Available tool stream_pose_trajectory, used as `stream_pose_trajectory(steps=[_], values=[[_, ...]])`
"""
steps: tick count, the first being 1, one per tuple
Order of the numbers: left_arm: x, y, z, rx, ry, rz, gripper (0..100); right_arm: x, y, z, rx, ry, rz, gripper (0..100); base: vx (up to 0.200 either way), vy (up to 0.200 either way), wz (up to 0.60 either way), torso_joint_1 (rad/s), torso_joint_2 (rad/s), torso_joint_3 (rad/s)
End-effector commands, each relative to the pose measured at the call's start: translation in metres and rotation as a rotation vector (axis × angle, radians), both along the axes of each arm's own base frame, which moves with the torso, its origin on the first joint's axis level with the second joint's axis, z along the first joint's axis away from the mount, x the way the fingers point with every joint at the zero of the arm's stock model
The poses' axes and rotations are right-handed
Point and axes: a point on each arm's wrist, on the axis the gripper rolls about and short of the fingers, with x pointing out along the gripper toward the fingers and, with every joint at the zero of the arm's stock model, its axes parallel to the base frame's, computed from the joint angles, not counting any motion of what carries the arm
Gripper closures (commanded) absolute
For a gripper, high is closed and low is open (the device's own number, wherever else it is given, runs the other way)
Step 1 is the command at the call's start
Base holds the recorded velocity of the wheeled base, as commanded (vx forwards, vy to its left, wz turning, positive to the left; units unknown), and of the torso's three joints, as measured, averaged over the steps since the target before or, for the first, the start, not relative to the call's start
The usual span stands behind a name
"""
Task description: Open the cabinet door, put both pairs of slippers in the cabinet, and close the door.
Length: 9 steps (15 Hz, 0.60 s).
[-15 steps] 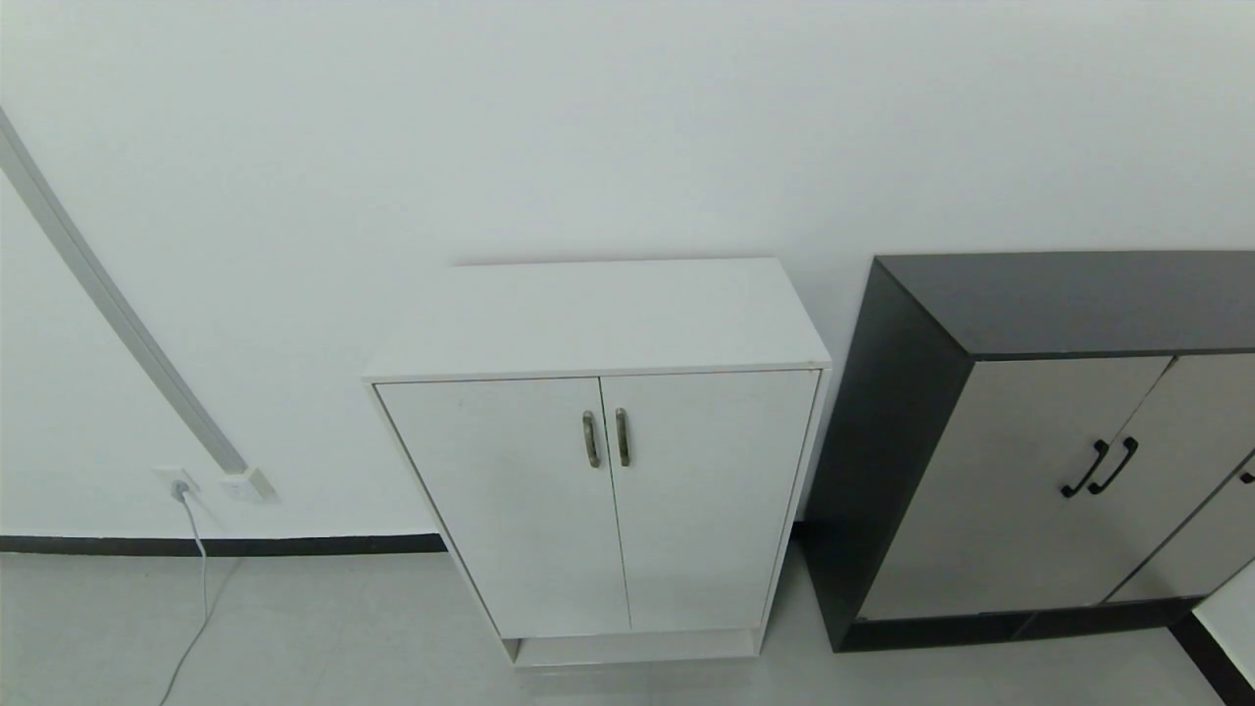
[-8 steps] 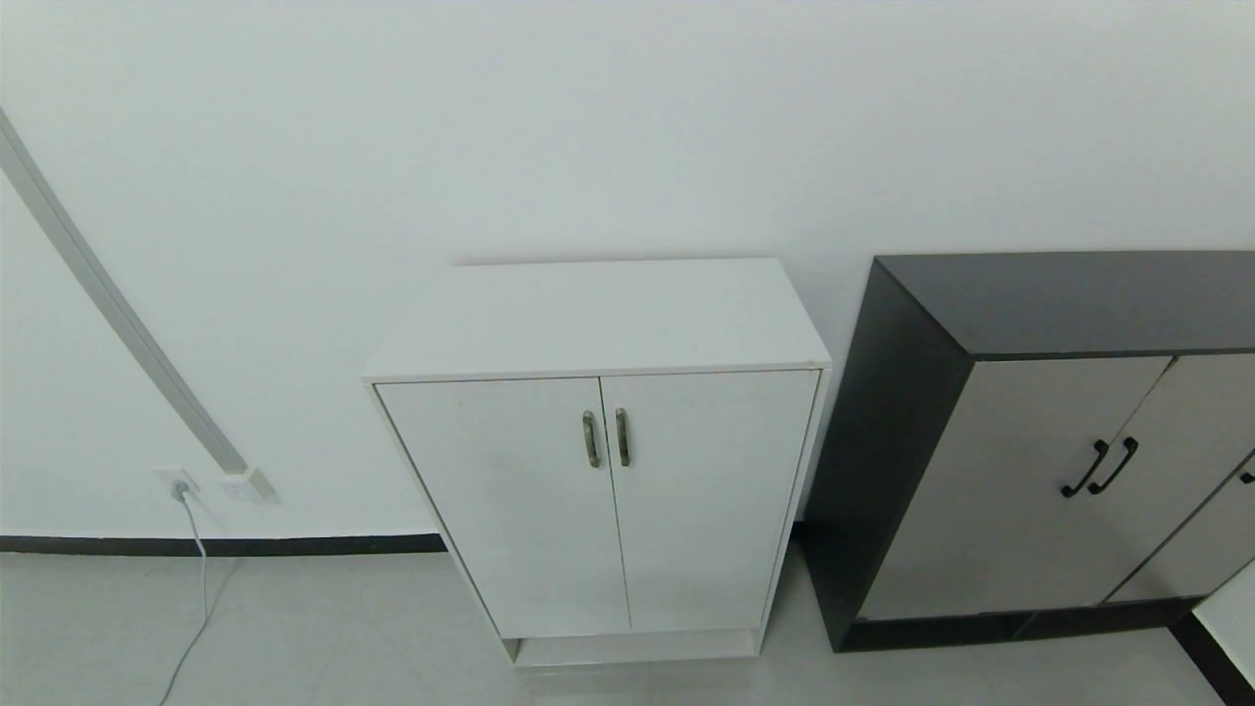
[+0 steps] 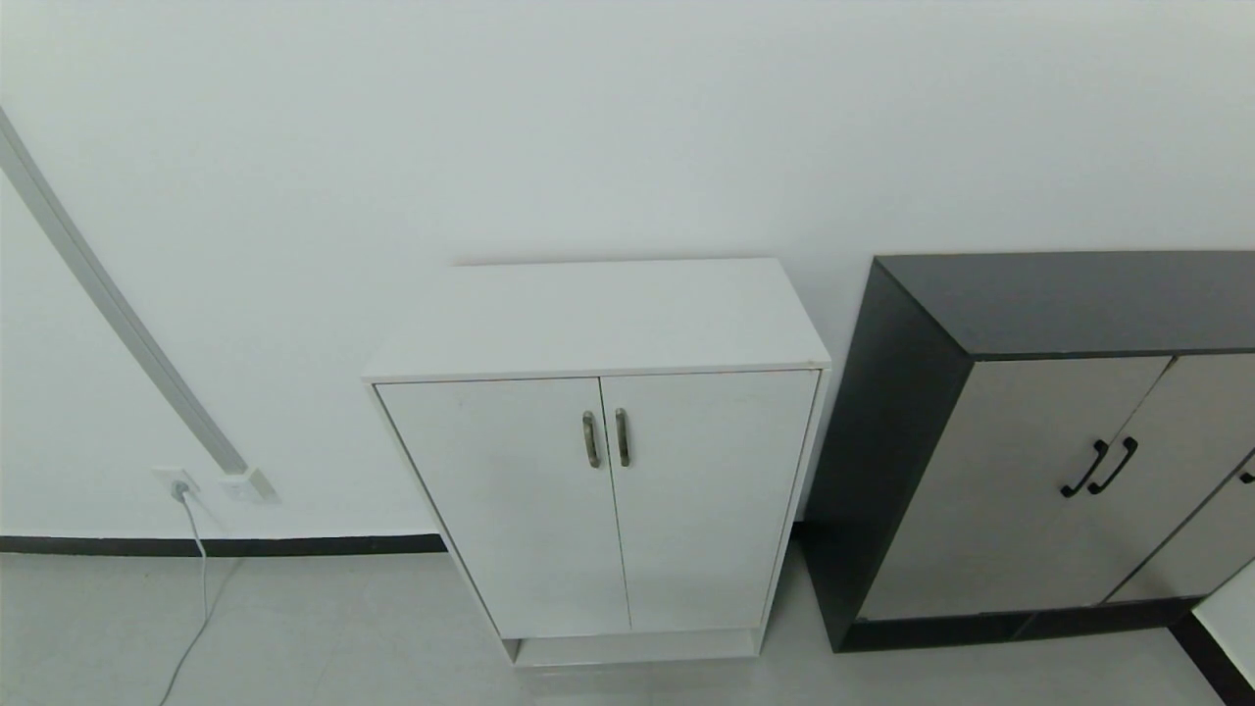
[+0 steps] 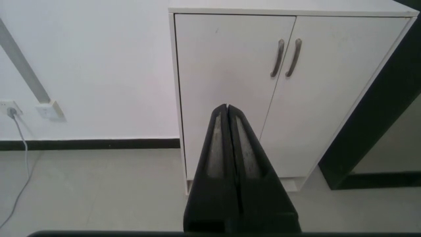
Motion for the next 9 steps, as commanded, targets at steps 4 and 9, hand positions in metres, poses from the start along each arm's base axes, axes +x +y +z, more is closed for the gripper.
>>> stream_pose_trajectory(steps=[4,9], values=[[0.0001,0.0000,0.0000,-0.002,0.001,0.001,100,-0.0031,-0.0002,-0.0002,0.058,-0.046,-0.020,100,0.000,0.000,0.00,0.000,0.00,0.000],[0.0001,0.0000,0.0000,-0.002,0.001,0.001,100,-0.0031,-0.0003,-0.0001,0.051,-0.048,-0.018,100,0.000,0.000,0.00,0.000,0.00,0.000]])
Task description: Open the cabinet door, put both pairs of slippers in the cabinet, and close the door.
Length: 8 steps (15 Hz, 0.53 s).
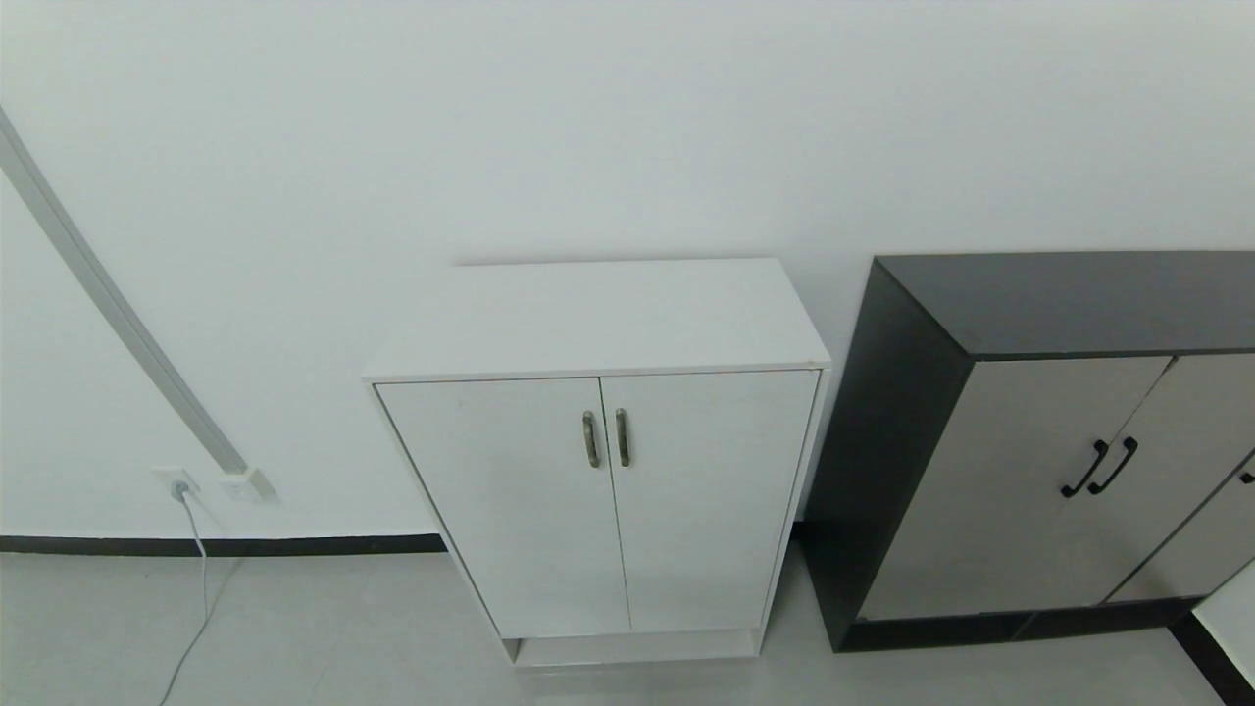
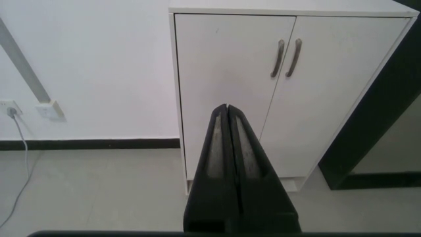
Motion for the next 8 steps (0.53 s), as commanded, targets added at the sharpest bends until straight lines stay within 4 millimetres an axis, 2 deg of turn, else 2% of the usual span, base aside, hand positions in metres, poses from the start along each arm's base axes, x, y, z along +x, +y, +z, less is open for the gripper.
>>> stream_pose_trajectory(steps=[1,8], values=[[0.0001,0.0000,0.0000,0.001,0.001,0.000,100,0.0001,-0.0008,0.0002,0.007,-0.001,-0.035,100,0.000,0.000,0.00,0.000,0.00,0.000],[0.0002,0.0000,-0.0004,0.007,0.003,0.000,100,0.0001,-0.0004,-0.0001,-0.017,0.002,-0.018,100,0.000,0.000,0.00,0.000,0.00,0.000]])
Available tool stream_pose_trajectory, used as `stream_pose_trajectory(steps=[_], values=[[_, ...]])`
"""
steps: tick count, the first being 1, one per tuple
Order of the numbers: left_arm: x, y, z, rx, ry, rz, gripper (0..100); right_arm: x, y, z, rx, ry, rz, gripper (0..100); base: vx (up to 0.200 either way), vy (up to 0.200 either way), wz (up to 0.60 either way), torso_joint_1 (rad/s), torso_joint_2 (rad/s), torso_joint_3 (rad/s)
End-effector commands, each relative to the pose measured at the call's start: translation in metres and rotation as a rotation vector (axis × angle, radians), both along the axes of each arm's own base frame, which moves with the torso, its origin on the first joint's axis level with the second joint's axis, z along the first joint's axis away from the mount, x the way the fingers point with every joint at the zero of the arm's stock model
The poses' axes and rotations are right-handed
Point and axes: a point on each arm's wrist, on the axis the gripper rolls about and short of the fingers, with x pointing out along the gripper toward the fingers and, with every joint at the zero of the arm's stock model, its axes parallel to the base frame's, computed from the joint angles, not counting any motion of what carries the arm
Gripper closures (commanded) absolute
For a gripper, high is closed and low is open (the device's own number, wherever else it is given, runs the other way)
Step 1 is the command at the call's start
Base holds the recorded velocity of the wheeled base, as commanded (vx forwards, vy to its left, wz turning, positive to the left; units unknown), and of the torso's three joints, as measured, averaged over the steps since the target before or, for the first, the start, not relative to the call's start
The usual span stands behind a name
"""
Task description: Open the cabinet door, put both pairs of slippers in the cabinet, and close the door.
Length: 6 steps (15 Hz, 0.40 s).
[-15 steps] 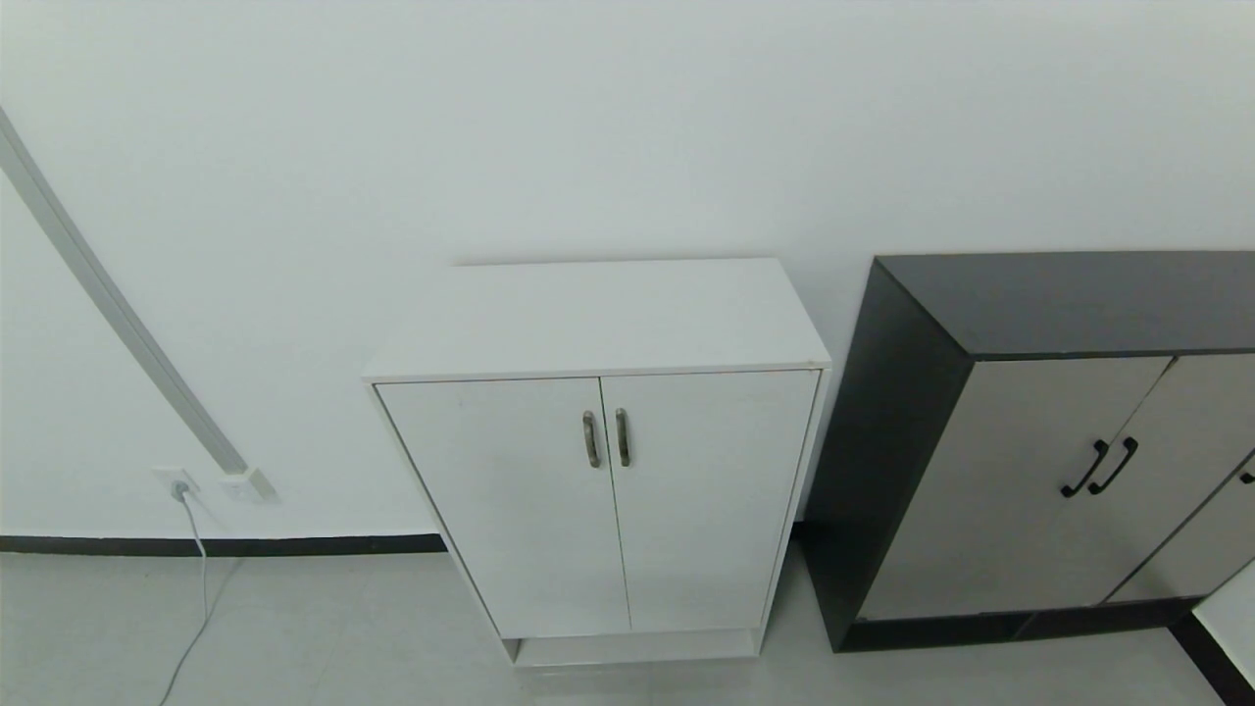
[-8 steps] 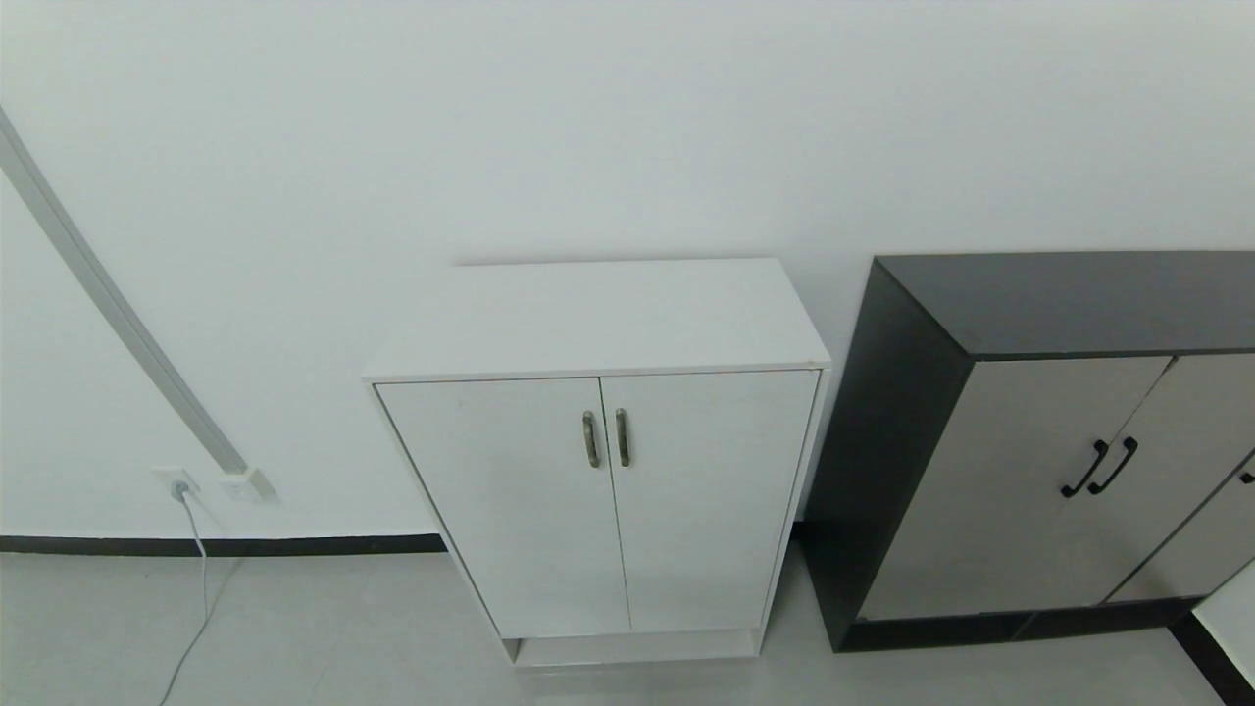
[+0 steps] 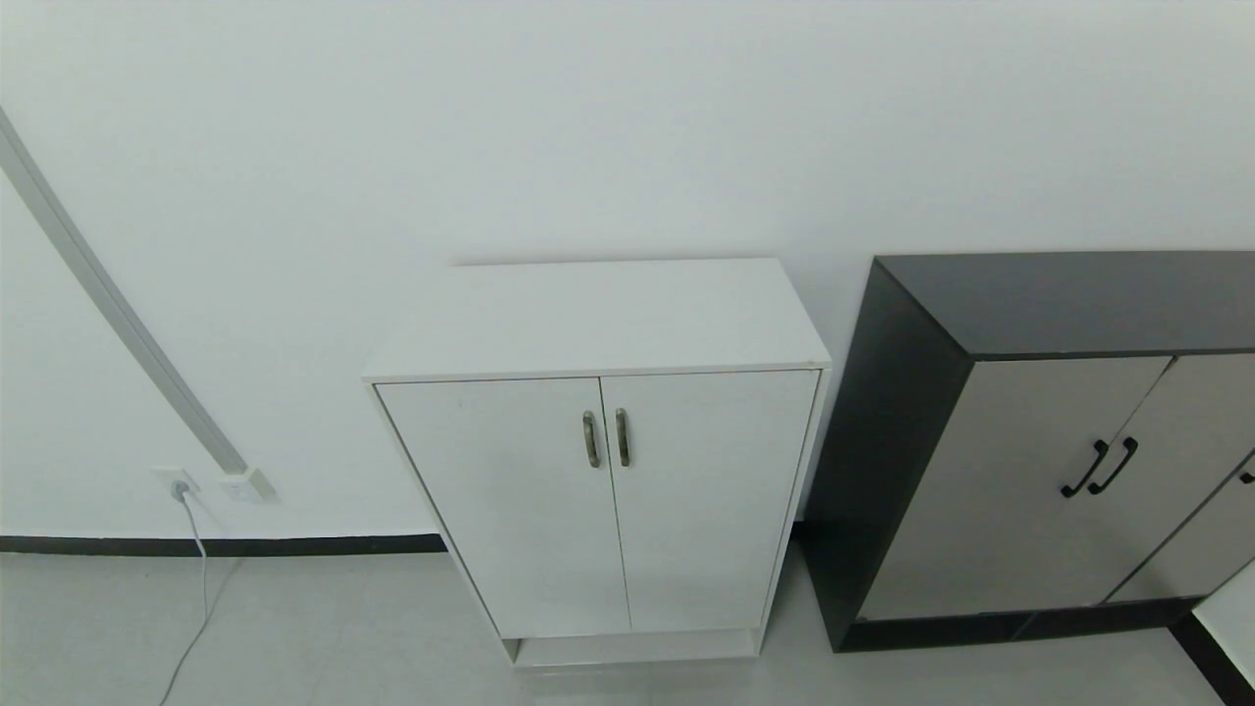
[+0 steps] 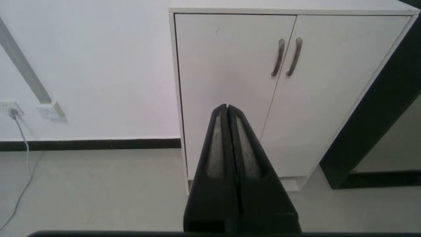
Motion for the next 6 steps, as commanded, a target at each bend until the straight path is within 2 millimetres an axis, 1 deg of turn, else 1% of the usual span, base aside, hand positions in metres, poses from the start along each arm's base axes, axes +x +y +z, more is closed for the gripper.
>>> stream_pose_trajectory(steps=[1,6], values=[[0.0001,0.0000,0.0002,-0.001,0.000,0.001,100,0.0001,0.0002,0.0000,-0.002,0.002,0.007,100,0.000,0.000,0.00,0.000,0.00,0.000],[0.0001,0.0000,0.0000,-0.001,0.001,0.001,100,0.0001,0.0004,0.0002,-0.001,0.000,0.016,100,0.000,0.000,0.00,0.000,0.00,0.000]])
